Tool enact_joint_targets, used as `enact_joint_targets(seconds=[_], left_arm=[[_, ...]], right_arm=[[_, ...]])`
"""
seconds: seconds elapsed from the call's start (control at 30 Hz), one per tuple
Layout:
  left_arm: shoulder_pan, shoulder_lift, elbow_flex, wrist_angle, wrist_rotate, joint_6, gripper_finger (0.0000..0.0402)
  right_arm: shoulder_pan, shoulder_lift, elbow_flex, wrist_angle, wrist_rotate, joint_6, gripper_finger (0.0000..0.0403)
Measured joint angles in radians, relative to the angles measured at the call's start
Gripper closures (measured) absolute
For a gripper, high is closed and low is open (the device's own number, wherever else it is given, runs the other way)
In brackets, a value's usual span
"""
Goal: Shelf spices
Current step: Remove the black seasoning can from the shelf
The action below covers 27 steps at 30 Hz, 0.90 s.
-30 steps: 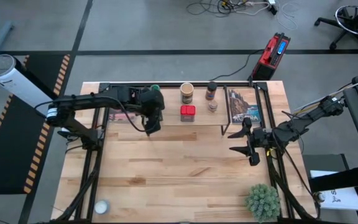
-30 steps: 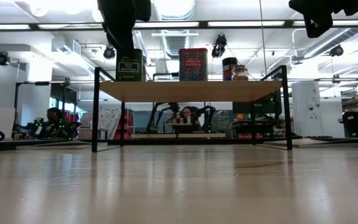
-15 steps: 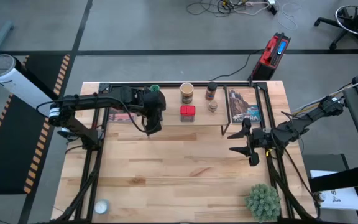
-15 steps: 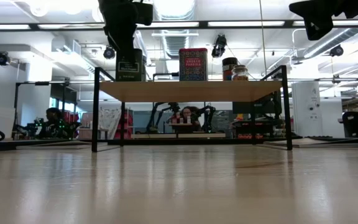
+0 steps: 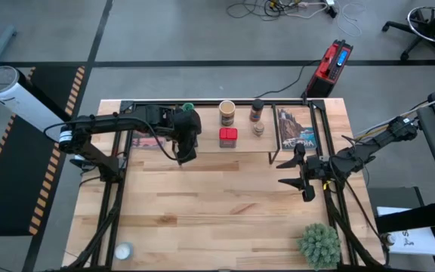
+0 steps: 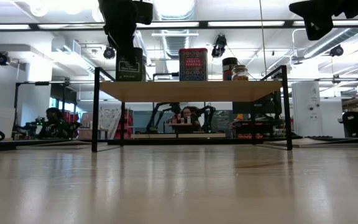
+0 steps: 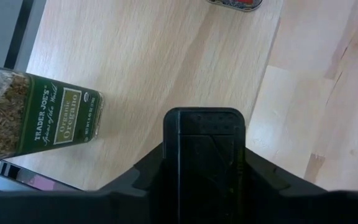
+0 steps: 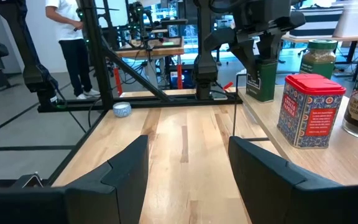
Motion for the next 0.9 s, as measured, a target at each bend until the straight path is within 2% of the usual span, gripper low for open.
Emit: enact_joint_targets(seconds=[0.73,0.9], left_arm=[[0.000,-0.056,0.000,-0.010,0.002,0.045,0.0274],[0.000,-0.081,0.070,-0.013,-0.001,0.040,0.0274]], right_arm=[[0.000,0.000,0.000,-0.004,0.026,-0.002,0.0204],[0.000,-0.001,0.000,-0.007,0.029,-0.002,0.0204]])
